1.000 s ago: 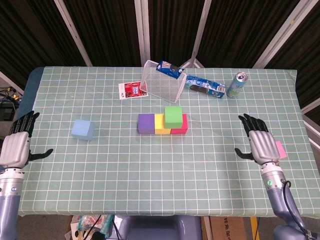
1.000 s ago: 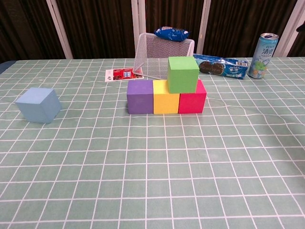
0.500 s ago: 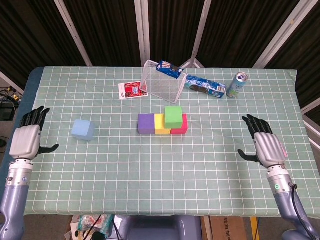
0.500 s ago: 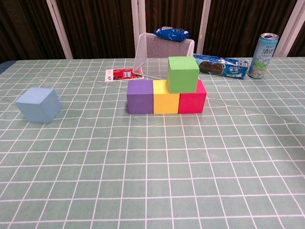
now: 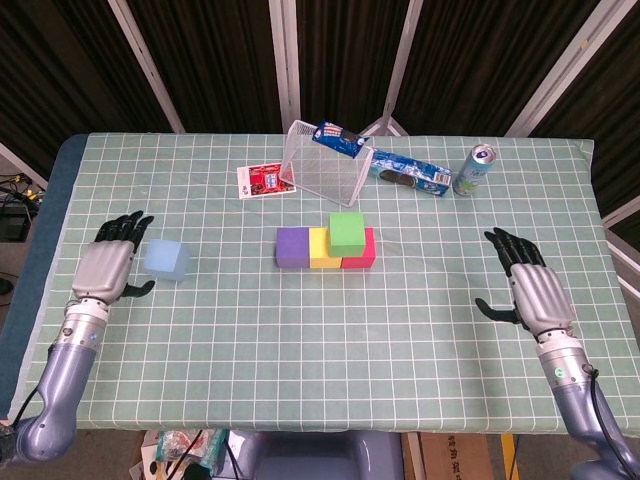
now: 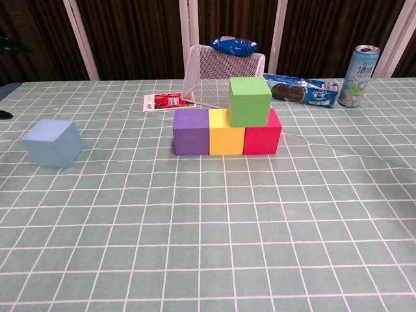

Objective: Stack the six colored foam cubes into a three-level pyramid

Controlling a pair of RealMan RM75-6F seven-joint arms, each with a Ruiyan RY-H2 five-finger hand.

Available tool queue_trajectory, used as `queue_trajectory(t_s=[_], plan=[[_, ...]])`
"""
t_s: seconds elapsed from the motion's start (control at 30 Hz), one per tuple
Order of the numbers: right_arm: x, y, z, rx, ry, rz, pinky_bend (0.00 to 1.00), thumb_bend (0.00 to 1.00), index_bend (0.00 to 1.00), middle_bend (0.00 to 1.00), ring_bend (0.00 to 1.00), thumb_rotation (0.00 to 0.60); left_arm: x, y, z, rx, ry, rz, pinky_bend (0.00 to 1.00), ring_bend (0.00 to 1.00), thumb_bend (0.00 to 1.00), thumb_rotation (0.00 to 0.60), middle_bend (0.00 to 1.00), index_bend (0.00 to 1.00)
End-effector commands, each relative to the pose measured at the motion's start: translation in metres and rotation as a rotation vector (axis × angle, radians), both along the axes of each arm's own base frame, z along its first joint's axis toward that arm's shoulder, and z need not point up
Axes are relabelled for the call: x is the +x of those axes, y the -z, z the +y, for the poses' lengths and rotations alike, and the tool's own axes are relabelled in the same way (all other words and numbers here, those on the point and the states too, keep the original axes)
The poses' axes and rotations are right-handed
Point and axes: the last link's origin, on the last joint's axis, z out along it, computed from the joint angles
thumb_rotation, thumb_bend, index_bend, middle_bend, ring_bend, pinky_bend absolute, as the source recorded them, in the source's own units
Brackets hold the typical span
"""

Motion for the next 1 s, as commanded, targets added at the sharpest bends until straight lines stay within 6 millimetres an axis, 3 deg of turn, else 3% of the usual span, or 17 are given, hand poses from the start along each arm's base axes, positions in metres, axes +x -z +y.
queue_trajectory(t_s=[0.03, 0.23, 0.53, 1.0], plan=[[0.001, -0.001, 0.001, 0.0, -0.004, -0.007, 0.0, 0.29, 0.0, 0.0, 0.0, 0.6, 0.021, 0.015, 0.012, -0.079, 0.021, 0.034, 0.08, 0.0, 0.31, 0.6, 0.01, 0.0], [0.004, -0.001, 0.003, 0.012, -0.007, -0.029, 0.0, 0.29, 0.0, 0.0, 0.0, 0.6, 0.04, 0.035, 0.027, -0.161, 0.03, 0.084, 0.15, 0.06, 0.36, 0.6, 0.1, 0.07], [0.009, -0.001, 0.005, 0.018, -0.024, -0.043, 0.0, 0.29, 0.0, 0.0, 0.0, 0.6, 0.063, 0.061, 0.045, -0.231, 0.048, 0.165, 0.15, 0.07, 0.37, 0.6, 0.15, 0.09], [0.009, -0.005, 0.005, 0.018, -0.021, -0.069, 0.0, 0.29, 0.0, 0.0, 0.0, 0.6, 0.072, 0.095, 0.055, -0.303, 0.024, 0.231, 0.17, 0.09, 0.37, 0.6, 0.16, 0.09]])
